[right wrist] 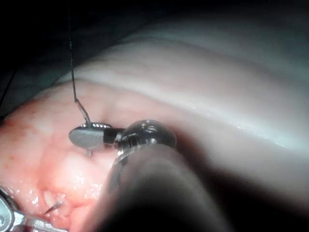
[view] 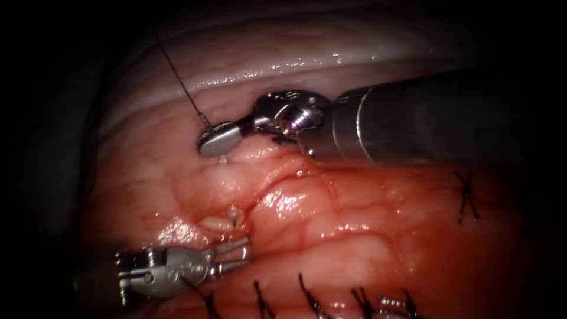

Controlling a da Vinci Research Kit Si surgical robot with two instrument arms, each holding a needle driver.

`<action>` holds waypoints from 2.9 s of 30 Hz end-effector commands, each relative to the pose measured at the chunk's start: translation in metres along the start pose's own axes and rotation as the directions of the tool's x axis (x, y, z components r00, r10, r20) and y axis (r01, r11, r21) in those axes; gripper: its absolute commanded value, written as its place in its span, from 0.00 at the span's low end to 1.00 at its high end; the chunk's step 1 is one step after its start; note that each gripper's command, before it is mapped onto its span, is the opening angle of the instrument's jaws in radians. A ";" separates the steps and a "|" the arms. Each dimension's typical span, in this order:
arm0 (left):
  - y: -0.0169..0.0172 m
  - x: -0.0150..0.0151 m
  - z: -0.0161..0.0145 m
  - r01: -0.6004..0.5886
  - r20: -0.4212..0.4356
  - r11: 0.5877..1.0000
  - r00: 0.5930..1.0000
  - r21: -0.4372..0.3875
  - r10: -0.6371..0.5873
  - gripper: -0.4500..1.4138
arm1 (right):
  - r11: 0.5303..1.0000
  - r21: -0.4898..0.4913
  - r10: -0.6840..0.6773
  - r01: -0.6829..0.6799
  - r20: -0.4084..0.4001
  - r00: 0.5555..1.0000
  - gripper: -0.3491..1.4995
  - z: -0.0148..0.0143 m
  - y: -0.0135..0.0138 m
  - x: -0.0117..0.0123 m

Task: Wound Closure
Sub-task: Throw the needle through the skin above the incision, then pull the needle through using the left gripper

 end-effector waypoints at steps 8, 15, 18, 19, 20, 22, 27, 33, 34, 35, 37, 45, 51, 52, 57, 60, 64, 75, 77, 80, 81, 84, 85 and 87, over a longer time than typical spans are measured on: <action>-0.0005 0.0003 0.0003 0.008 -0.005 1.000 1.000 -0.006 -0.008 0.28 | 0.976 0.075 0.200 -0.203 0.051 0.978 0.00 0.0027 -0.0012 -0.0034; -0.0010 0.0019 -0.0009 -0.010 -0.063 1.000 0.998 0.025 0.011 0.27 | 0.995 -0.029 0.096 -0.099 -0.074 0.993 0.45 0.0018 -0.0008 -0.0016; -0.0009 0.0028 -0.0016 -0.032 -0.087 0.998 0.996 0.045 0.036 0.25 | 0.996 -0.067 0.043 -0.050 -0.106 0.993 0.71 0.0010 -0.0002 -0.0004; -0.0010 0.0031 -0.0019 -0.038 -0.099 0.998 0.994 0.054 0.043 0.25 | 0.996 -0.085 0.027 -0.037 -0.120 0.992 0.76 0.0008 0.0000 0.0000; -0.0013 0.0037 -0.0023 -0.046 -0.118 0.997 0.992 0.068 0.054 0.24 | 0.994 -0.113 -0.012 -0.005 -0.144 0.989 0.87 0.0001 0.0005 0.0009; -0.0017 0.0043 -0.0027 -0.057 -0.140 0.995 0.988 0.086 0.069 0.24 | 0.991 -0.130 -0.034 0.013 -0.160 0.986 0.89 -0.0005 0.0010 0.0016; -0.0028 0.0050 -0.0033 -0.076 -0.168 0.987 0.981 0.142 0.099 0.25 | 0.984 -0.173 -0.077 0.040 -0.210 0.975 0.93 -0.0028 0.0021 0.0037; -0.0041 0.0052 -0.0030 -0.058 -0.195 0.982 0.976 0.182 0.094 0.30 | 0.977 -0.204 -0.104 0.056 -0.232 0.967 0.87 -0.0037 0.0022 0.0037; -0.0044 0.0052 -0.0029 -0.060 -0.196 0.980 0.976 0.188 0.097 0.30 | 0.977 -0.204 -0.104 0.056 -0.232 0.967 0.87 -0.0037 0.0022 0.0036; -0.0047 0.0052 -0.0028 -0.058 -0.197 0.980 0.976 0.190 0.096 0.31 | 0.977 -0.204 -0.105 0.057 -0.231 0.967 0.87 -0.0037 0.0021 0.0035; -0.0054 0.0052 -0.0022 -0.053 -0.197 0.980 0.976 0.193 0.092 0.32 | 0.977 -0.204 -0.108 0.061 -0.229 0.967 0.87 -0.0036 0.0020 0.0028; -0.0068 0.0039 0.0002 -0.078 -0.195 0.984 0.975 0.159 0.109 0.28 | 0.974 -0.217 -0.116 0.060 -0.251 0.961 0.87 -0.0043 0.0018 0.0019; -0.0073 0.0044 0.0004 -0.016 -0.229 1.000 0.973 0.027 0.021 0.00 | 0.971 -0.232 -0.120 0.059 -0.260 0.958 0.84 -0.0053 0.0015 0.0011; -0.0072 0.0048 0.0005 0.017 -0.243 1.000 0.970 -0.016 -0.020 0.00 | 0.971 -0.233 -0.122 0.060 -0.259 0.958 0.84 -0.0055 0.0014 0.0008; -0.0069 0.0063 0.0004 0.104 -0.289 0.984 0.947 -0.148 -0.144 0.00 | 0.971 -0.230 -0.121 0.061 -0.255 0.959 0.86 -0.0058 0.0014 0.0000; -0.0068 0.0080 -0.0001 0.187 -0.297 0.951 0.920 -0.247 -0.258 0.00 | 0.971 -0.231 -0.122 0.062 -0.255 0.959 0.90 -0.0058 0.0014 -0.0001; -0.0071 0.0096 -0.0008 0.251 -0.290 0.913 0.892 -0.322 -0.347 0.00 | 0.971 -0.231 -0.116 0.055 -0.257 0.959 0.88 -0.0057 0.0014 0.0000; -0.0091 0.0148 -0.0051 0.342 -0.322 0.775 0.765 -0.531 -0.558 0.00 | 0.949 -0.279 -0.218 0.147 -0.245 0.945 0.31 -0.0066 0.0008 0.0012; -0.0093 0.0156 -0.0061 0.296 -0.363 0.820 0.786 -0.491 -0.501 0.00 | 0.942 -0.306 -0.219 0.135 -0.258 0.941 0.19 -0.0071 0.0005 0.0011; -0.0097 0.0165 -0.0076 0.251 -0.393 0.872 0.816 -0.420 -0.424 0.00 | 0.936 -0.329 -0.220 0.126 -0.268 0.938 0.28 -0.0077 0.0001 0.0009; -0.0098 0.0169 -0.0083 0.248 -0.399 0.876 0.816 -0.414 -0.419 0.00 | 0.942 -0.325 -0.186 0.088 -0.282 0.941 0.31 -0.0080 -0.0001 0.0009; -0.0102 0.0178 -0.0096 0.257 -0.405 0.874 0.807 -0.413 -0.429 0.00 | 0.951 -0.306 -0.069 -0.038 -0.334 0.940 0.39 -0.0081 -0.0005 0.0009; -0.0102 0.0178 -0.0096 0.257 -0.405 0.874 0.807 -0.413 -0.429 0.00 | 0.951 -0.306 -0.069 -0.038 -0.334 0.940 0.39 -0.0081 -0.0005 0.0009; -0.0106 0.0184 -0.0102 0.236 -0.418 0.885 0.813 -0.402 -0.406 0.00 | 0.948 -0.313 -0.056 -0.060 -0.348 0.936 0.42 -0.0081 -0.0005 0.0008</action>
